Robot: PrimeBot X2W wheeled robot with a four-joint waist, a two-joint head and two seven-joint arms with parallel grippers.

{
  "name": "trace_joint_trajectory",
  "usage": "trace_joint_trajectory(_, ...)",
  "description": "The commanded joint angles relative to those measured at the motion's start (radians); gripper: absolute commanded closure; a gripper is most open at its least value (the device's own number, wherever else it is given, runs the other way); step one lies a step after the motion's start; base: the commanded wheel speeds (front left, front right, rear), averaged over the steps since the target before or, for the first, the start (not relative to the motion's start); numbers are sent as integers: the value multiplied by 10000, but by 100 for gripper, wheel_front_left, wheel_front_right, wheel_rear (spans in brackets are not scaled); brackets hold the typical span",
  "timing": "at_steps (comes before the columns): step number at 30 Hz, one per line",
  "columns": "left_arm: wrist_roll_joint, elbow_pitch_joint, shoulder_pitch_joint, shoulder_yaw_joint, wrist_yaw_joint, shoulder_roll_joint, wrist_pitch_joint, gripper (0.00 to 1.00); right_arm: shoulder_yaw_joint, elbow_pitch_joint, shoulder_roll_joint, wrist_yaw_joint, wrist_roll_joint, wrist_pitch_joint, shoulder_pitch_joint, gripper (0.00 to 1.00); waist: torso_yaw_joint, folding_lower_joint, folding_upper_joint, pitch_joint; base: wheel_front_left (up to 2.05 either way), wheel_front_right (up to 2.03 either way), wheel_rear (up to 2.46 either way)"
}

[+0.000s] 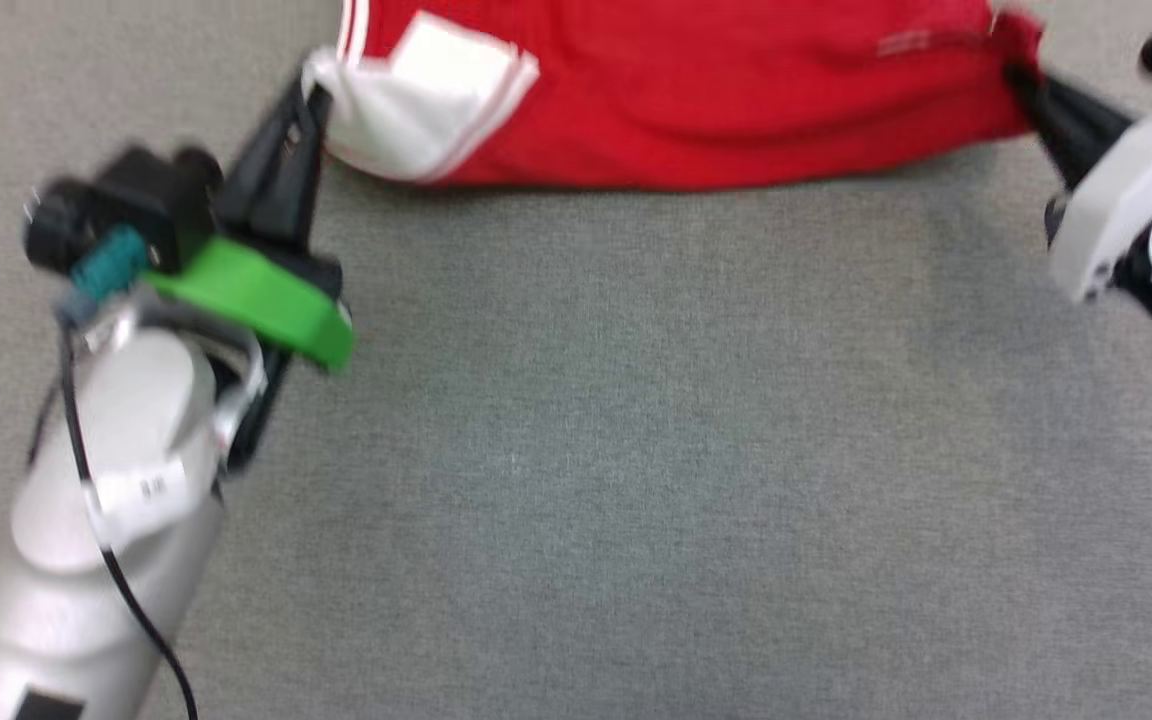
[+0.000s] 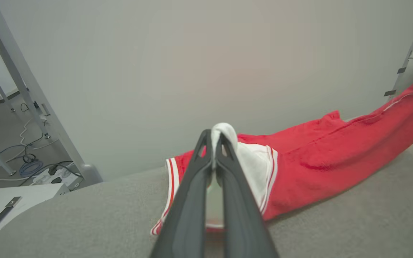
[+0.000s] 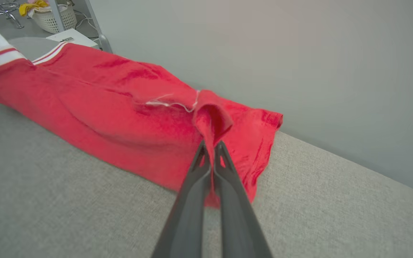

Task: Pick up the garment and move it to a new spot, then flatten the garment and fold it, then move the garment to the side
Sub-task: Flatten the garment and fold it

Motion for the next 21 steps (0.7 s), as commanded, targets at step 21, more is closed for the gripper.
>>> trace_joint_trajectory(21, -1492, -1813, 7407, -444, 1402, 103, 198, 100, -218, -1240, -1364, -7, 1302, -420, 6652, 100, 340, 1, 0, -3294, 0, 0, 0)
